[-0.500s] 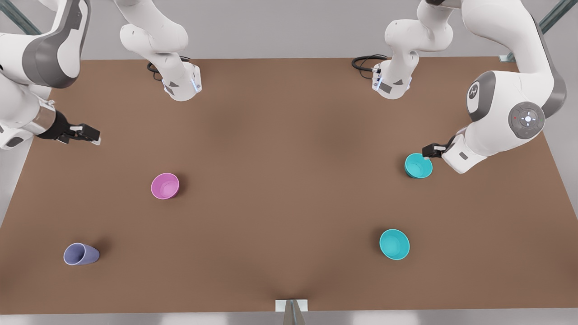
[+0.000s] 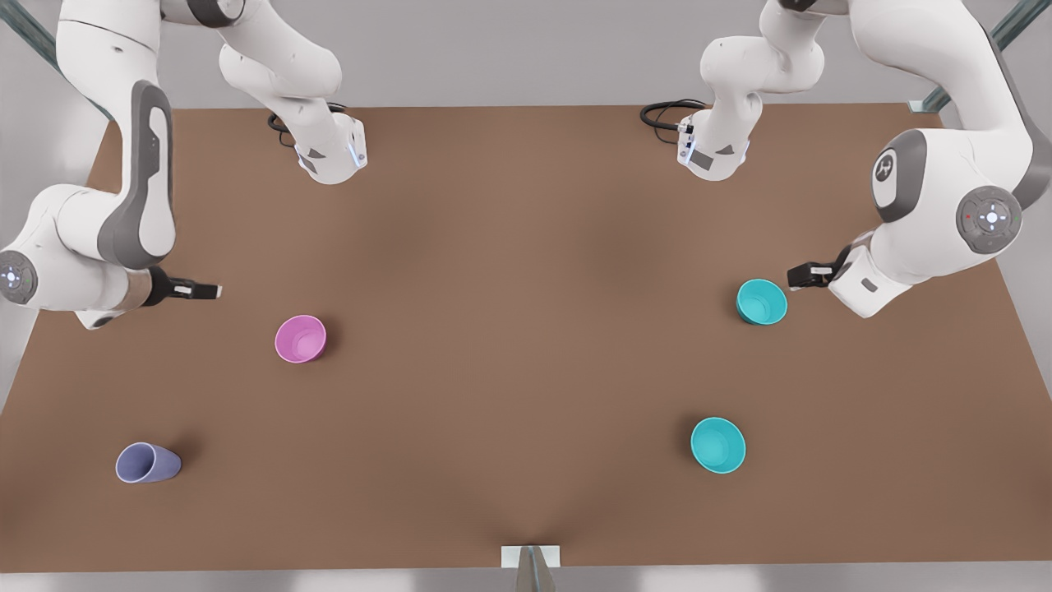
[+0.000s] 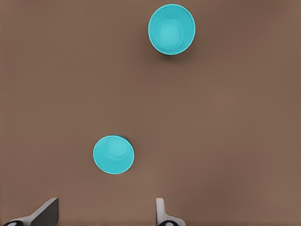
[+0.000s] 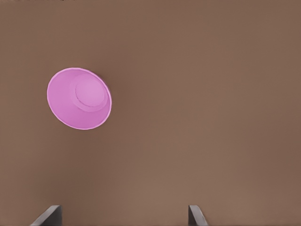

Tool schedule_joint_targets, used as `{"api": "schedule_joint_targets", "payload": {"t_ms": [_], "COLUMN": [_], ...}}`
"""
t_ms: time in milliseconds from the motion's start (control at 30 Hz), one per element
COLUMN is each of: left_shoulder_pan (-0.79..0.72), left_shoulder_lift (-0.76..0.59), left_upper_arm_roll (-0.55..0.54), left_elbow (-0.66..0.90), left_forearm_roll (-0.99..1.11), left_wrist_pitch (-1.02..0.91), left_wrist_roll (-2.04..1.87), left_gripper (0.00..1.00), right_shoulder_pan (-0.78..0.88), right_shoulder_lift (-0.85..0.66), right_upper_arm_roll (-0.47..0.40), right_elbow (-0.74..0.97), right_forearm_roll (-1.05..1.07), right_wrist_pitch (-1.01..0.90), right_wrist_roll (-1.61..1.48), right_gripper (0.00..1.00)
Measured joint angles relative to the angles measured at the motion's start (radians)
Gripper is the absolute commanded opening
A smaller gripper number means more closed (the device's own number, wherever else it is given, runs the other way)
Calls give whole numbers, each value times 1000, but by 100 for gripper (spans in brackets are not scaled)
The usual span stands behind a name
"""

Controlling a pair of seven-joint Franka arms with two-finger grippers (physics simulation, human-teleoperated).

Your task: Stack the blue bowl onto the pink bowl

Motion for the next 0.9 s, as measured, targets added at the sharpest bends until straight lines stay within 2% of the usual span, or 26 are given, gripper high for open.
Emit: {"api": "schedule_joint_targets", "payload": {"t_ms": [233, 567, 900], "left_shoulder_pan": [-2, -2, 3], "left_shoulder_lift": [5, -3, -20], "left_upper_arm_roll": [0, 0, -1], "left_elbow": [0, 0, 0], "left_forearm_roll": [0, -2, -3], "left_wrist_pitch": [-2, -5, -6], "left_wrist_roll": [-1, -1, -2], "left_gripper": [100, 100, 100], "right_shoulder_pan": [7, 66, 92], "right_shoulder_lift": [151, 264, 207], "right_upper_arm_roll": [9, 13, 18], "right_elbow": [-35, -80, -254], "right_forearm_roll": [135, 212, 220], "right_wrist_pitch": [221, 484, 613], "right_wrist_roll": [-2, -4, -41], "right_gripper": [100, 100, 100]}}
